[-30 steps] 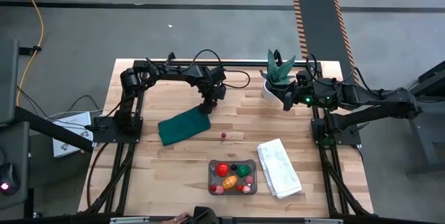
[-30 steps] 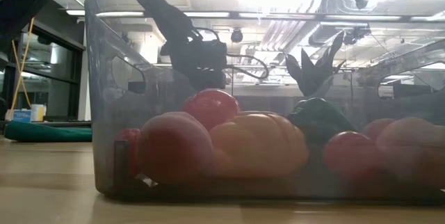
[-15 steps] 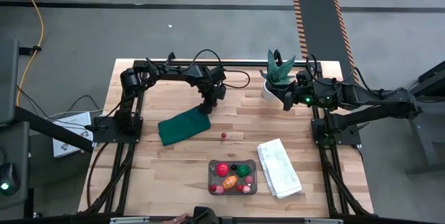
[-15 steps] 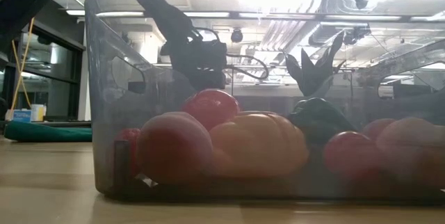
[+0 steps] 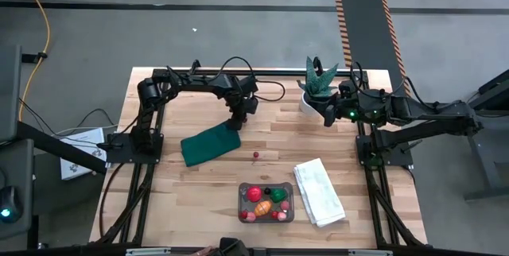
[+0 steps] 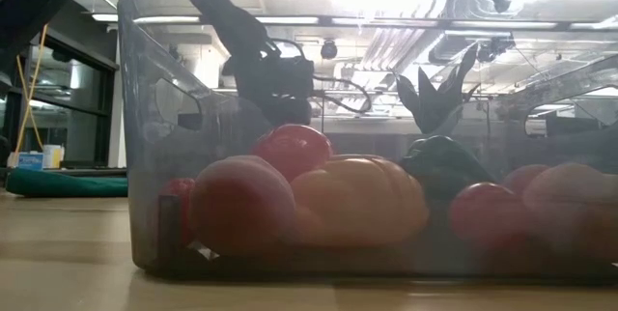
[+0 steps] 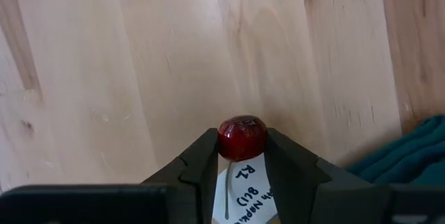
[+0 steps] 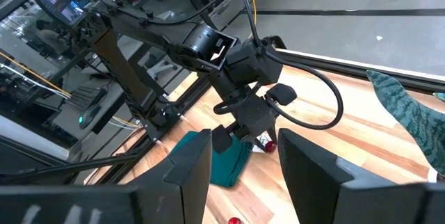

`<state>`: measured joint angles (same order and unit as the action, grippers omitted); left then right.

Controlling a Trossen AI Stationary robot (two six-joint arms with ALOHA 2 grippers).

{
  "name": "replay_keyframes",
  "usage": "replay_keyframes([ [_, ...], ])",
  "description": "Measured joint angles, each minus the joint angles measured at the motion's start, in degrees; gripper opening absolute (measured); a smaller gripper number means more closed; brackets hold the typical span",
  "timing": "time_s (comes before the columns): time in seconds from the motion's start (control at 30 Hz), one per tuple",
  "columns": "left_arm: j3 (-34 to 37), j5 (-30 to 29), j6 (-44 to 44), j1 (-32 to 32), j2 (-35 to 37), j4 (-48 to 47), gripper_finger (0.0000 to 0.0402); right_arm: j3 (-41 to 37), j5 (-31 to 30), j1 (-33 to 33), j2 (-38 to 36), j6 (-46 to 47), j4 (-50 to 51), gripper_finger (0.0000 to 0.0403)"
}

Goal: Pick and placing Produce into tupperware
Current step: Put the top red cherry into the black bin

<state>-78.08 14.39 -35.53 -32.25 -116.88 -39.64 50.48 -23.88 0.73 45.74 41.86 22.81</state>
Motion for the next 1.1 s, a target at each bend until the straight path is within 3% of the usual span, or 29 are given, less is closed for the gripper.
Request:
replay_keyframes([
  [0.2, -1.28, 0.03, 0.07, 0.0, 1.28, -1.71, 0.0101, 0.0, 0.0, 0.0, 0.02, -0.43, 0.0, 0.0156],
  [0.83, -22.67, 11.31, 6.95, 0.47, 1.29, -9.83, 0.0101, 0.0, 1.02, 0.0, 0.0, -0.94, 0.0, 0.0156],
  [1.1, -28.72, 11.58, 7.45, 4.1, 1.33, -15.66, 0.0101, 0.0, 1.99, 0.01, -0.1, -2.36, 0.02, 0.0156],
])
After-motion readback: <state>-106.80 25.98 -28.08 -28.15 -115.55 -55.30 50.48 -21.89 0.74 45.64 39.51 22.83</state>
